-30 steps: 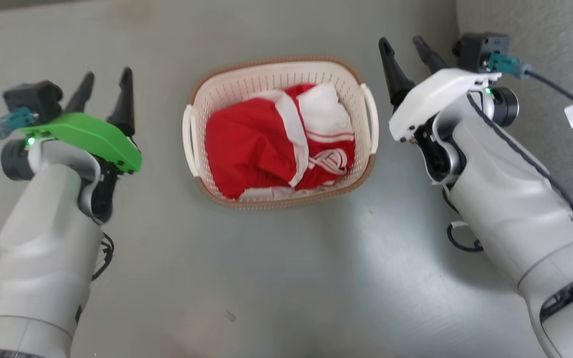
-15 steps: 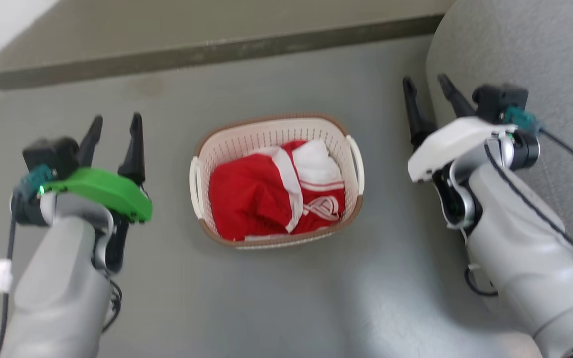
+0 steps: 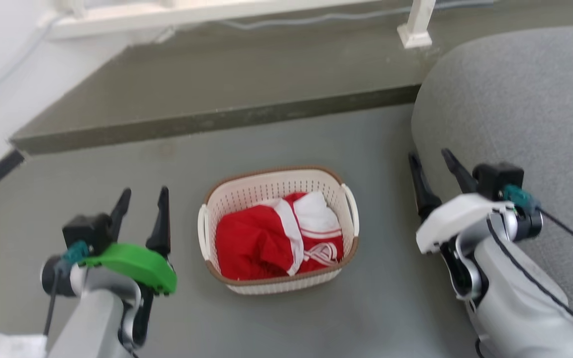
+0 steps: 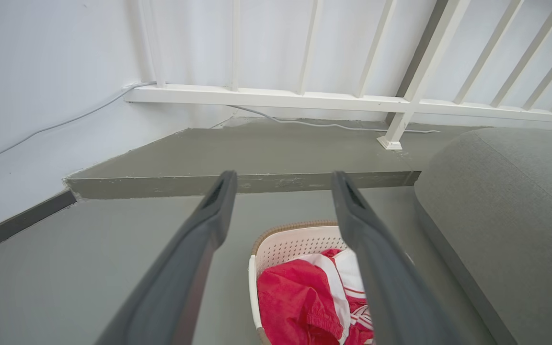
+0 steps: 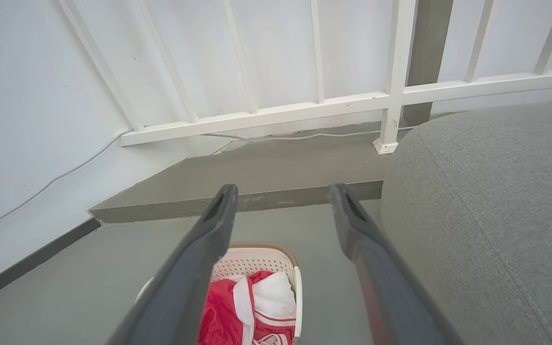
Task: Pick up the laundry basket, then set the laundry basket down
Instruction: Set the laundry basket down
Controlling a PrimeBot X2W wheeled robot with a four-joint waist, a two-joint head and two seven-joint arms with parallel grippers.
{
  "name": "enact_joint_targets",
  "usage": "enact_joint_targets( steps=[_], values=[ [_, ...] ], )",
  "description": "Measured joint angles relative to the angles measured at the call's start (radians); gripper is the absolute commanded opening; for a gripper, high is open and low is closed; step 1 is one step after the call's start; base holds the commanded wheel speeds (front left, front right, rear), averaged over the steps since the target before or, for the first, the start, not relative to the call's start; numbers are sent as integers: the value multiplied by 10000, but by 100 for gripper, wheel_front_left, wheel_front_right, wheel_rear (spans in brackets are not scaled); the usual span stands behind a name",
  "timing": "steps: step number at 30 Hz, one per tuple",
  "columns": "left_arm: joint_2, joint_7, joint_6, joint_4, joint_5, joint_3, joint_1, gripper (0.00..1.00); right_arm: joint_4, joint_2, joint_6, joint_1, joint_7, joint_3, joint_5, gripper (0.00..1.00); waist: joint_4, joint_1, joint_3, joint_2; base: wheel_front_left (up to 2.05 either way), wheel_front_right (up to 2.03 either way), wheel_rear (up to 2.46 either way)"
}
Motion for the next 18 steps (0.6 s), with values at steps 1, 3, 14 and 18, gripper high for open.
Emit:
enact_joint_targets(
  steps=[1,3,14,18],
  values=[
    [-10,0,90,-201,15,-19,317,100,-153,-31,-23,314,0,-86,-67,100,-4,0,-215,0,0,0,0],
    [-21,0,178,-420,109,-27,633,100,-297,-54,-59,633,0,-153,-136,100,-5,0,-412,0,0,0,0],
    [-148,0,610,-1645,420,153,2089,100,-1277,-40,-71,2004,0,-585,-639,100,14,0,-1017,0,0,0,0],
    [-180,0,690,-2144,564,130,2476,100,-1634,-40,-71,2446,0,-899,-890,100,63,0,-1018,0,0,0,0]
  ],
)
